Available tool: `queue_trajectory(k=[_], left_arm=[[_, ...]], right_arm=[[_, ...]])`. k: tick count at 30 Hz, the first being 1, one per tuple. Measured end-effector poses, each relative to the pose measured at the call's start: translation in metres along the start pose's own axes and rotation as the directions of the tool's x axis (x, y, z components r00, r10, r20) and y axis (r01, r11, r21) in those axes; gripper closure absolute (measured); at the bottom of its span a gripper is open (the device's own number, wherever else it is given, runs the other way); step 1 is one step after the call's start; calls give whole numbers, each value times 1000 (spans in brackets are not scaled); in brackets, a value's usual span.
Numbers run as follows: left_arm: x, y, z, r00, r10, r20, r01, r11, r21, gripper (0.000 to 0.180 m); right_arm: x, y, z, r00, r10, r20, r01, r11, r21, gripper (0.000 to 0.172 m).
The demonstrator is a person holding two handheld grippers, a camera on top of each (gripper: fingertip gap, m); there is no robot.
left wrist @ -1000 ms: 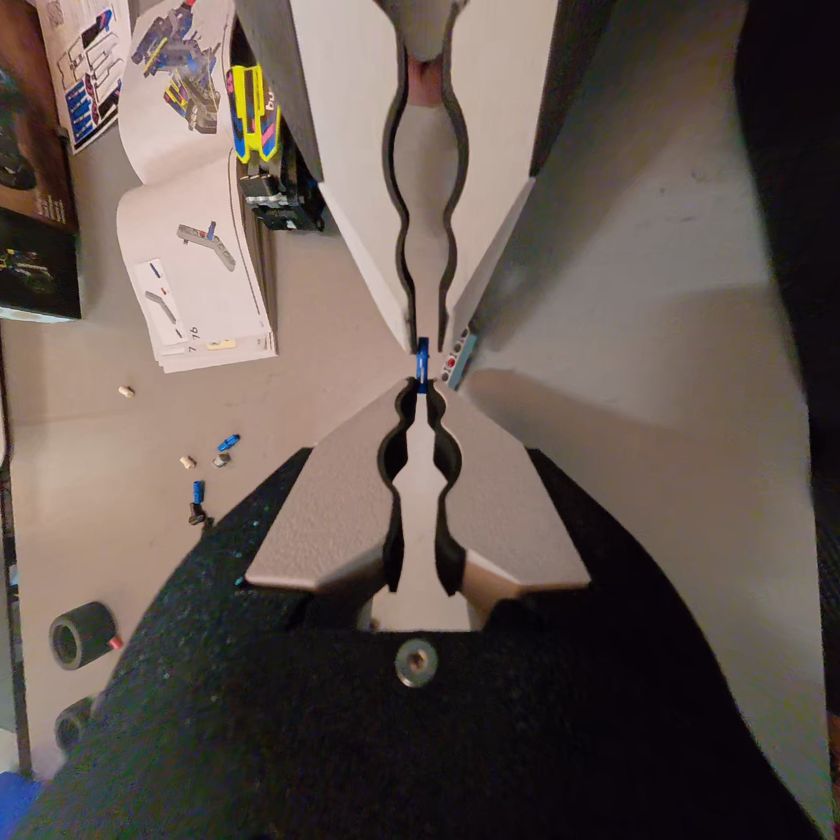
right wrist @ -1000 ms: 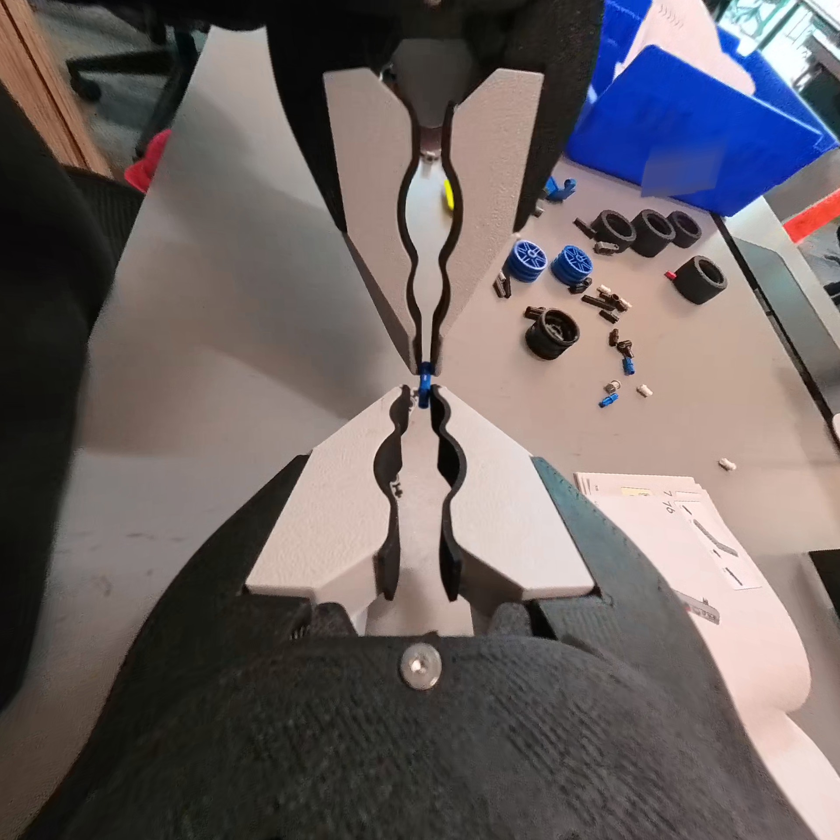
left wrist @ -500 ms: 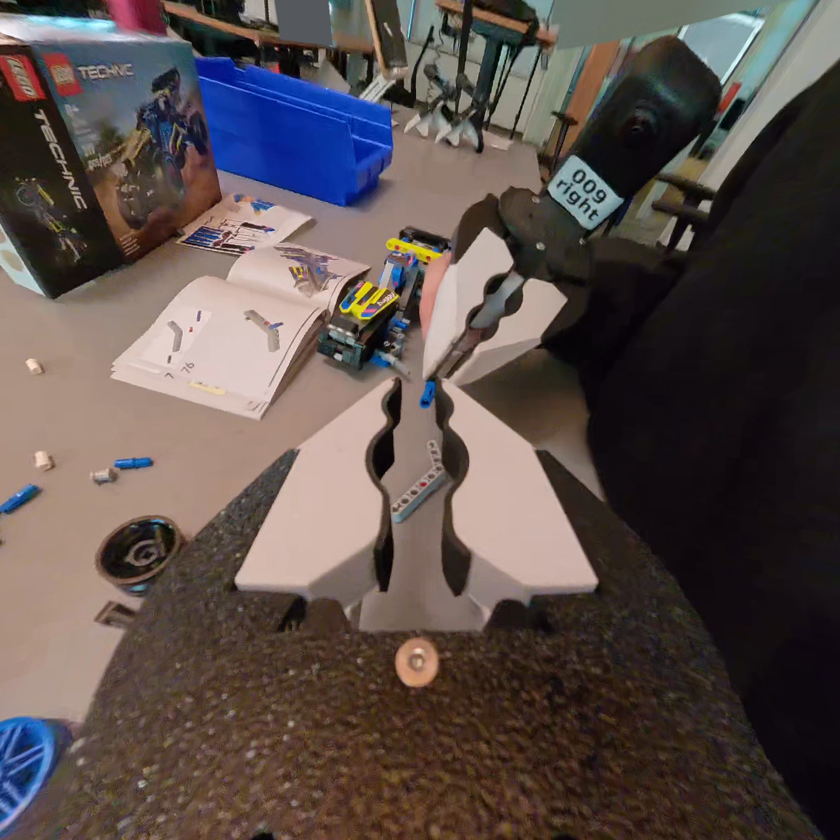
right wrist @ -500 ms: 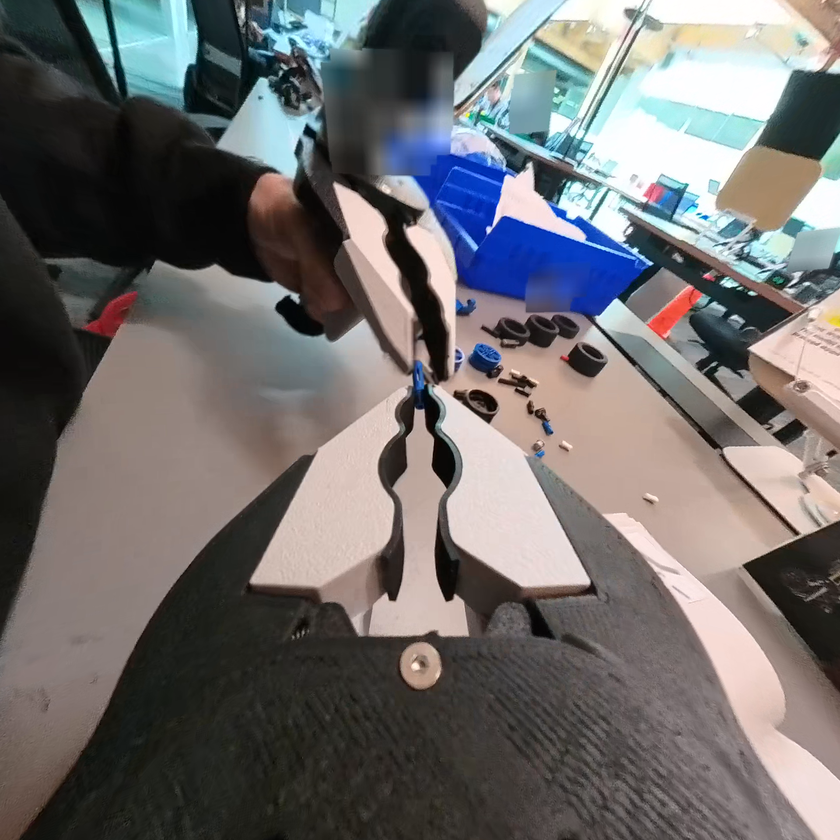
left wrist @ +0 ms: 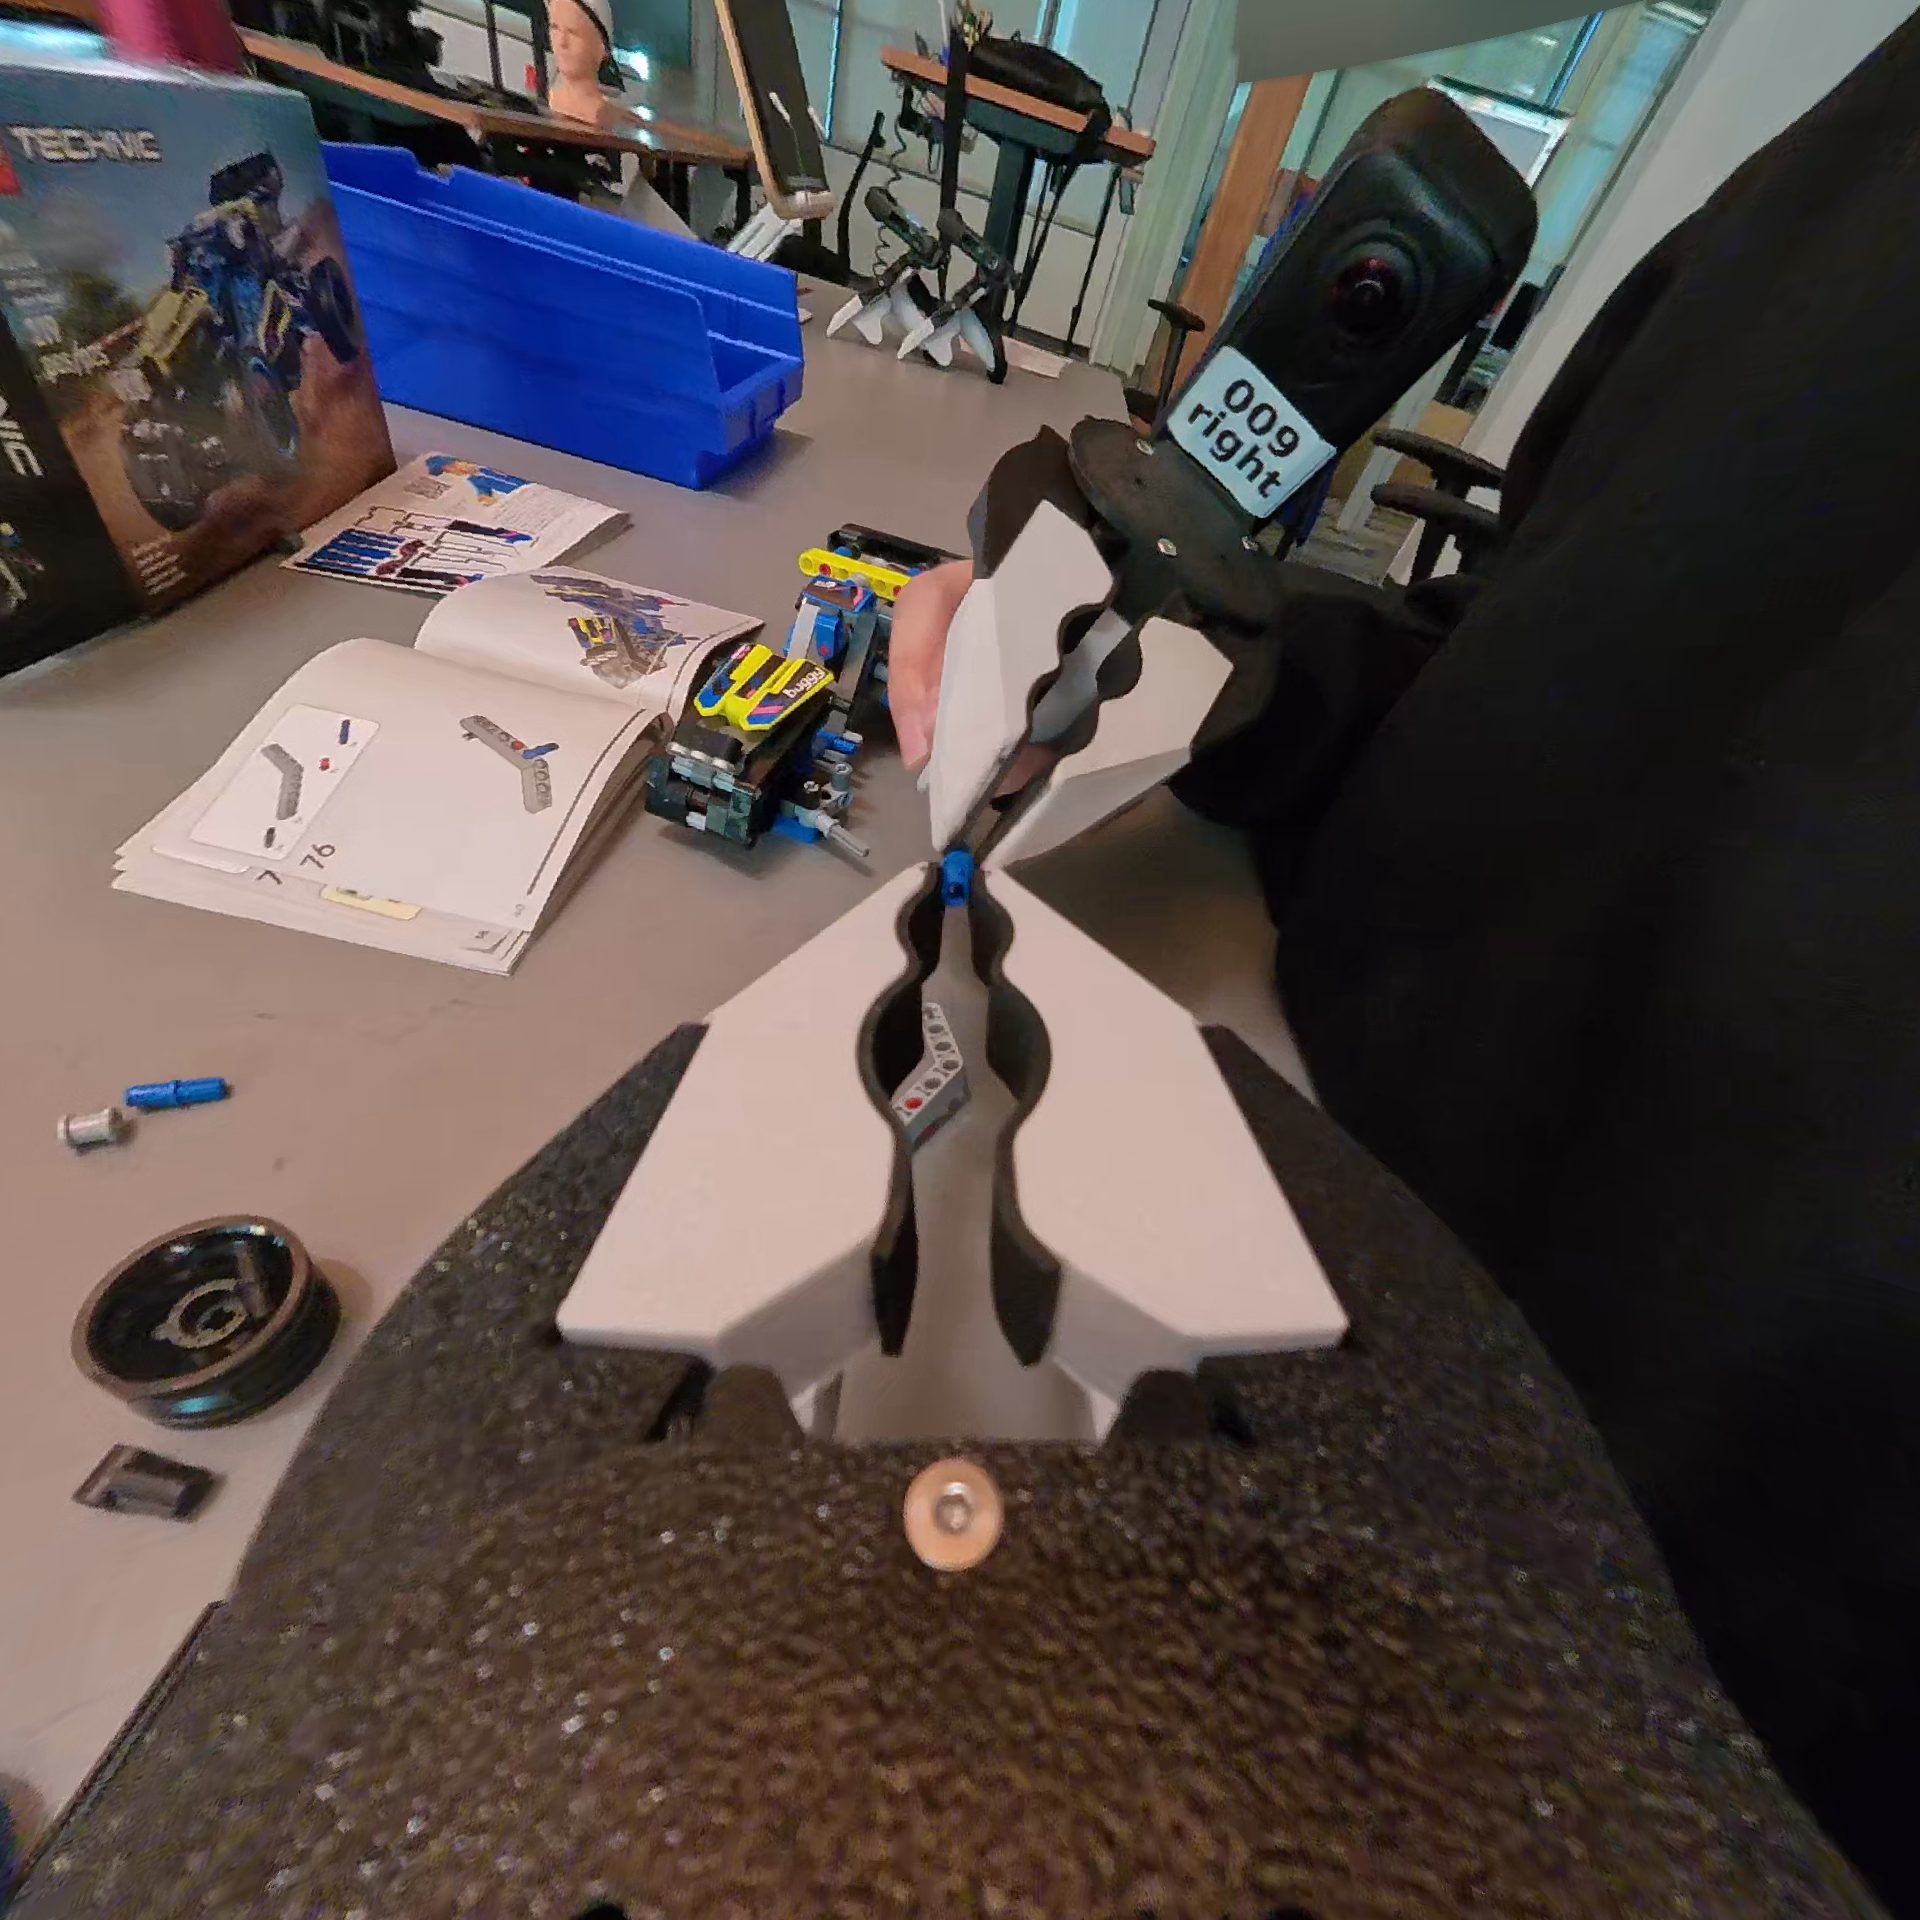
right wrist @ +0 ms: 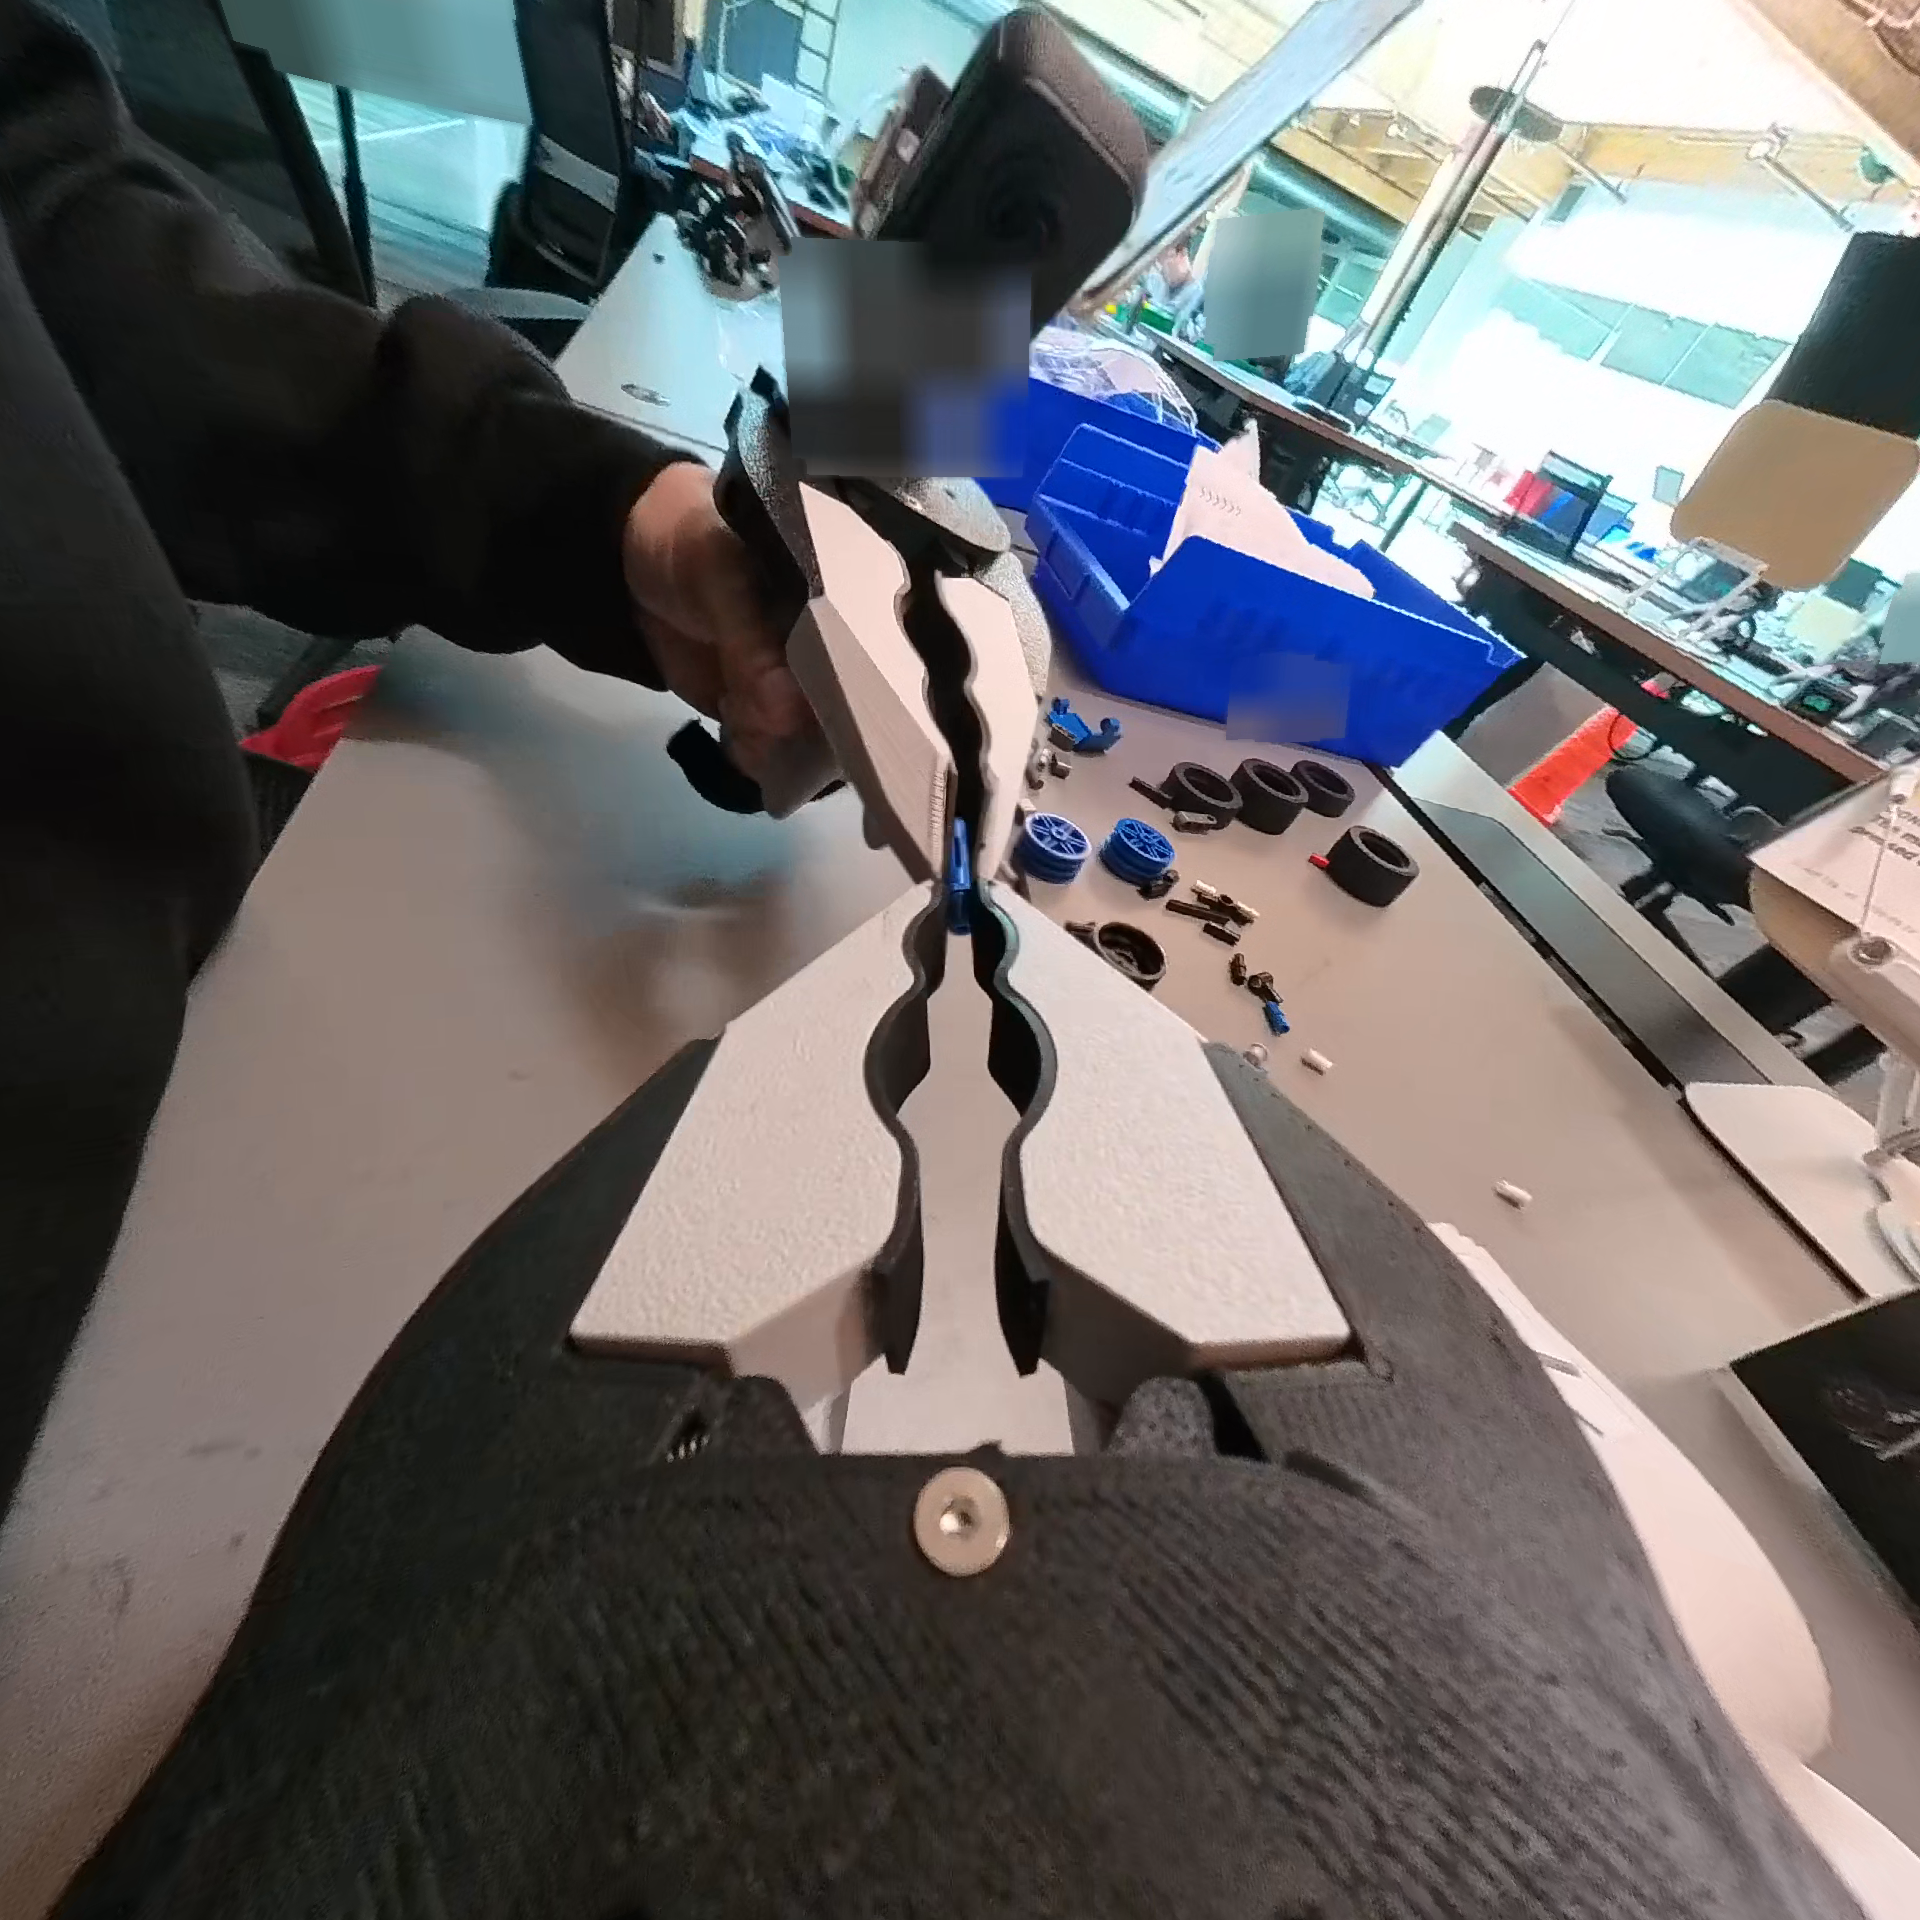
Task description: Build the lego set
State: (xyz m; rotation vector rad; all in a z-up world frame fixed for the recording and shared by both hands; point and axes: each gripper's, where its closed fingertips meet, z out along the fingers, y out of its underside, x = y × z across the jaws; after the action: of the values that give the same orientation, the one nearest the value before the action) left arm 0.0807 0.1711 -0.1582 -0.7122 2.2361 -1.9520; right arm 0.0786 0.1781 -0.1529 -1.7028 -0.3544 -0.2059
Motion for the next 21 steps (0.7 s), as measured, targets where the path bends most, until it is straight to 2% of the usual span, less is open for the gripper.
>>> queue_trajectory(k=[5,13,21], left_arm=[[-1,3,2,995,87,40,-85,995,-50,180],[-1,8,1,997,72,24,-69,993,-97,180],[-1,7,1,1000,19,7,-19,999,-35,179]], right_arm=[[0,4,-1,1000,7,10,-7,1000,-10,169],[-4,8,2,999,-37,13,38,998,-44,170],[-5,8,2,998,42,38,-42,999,-10,170]])
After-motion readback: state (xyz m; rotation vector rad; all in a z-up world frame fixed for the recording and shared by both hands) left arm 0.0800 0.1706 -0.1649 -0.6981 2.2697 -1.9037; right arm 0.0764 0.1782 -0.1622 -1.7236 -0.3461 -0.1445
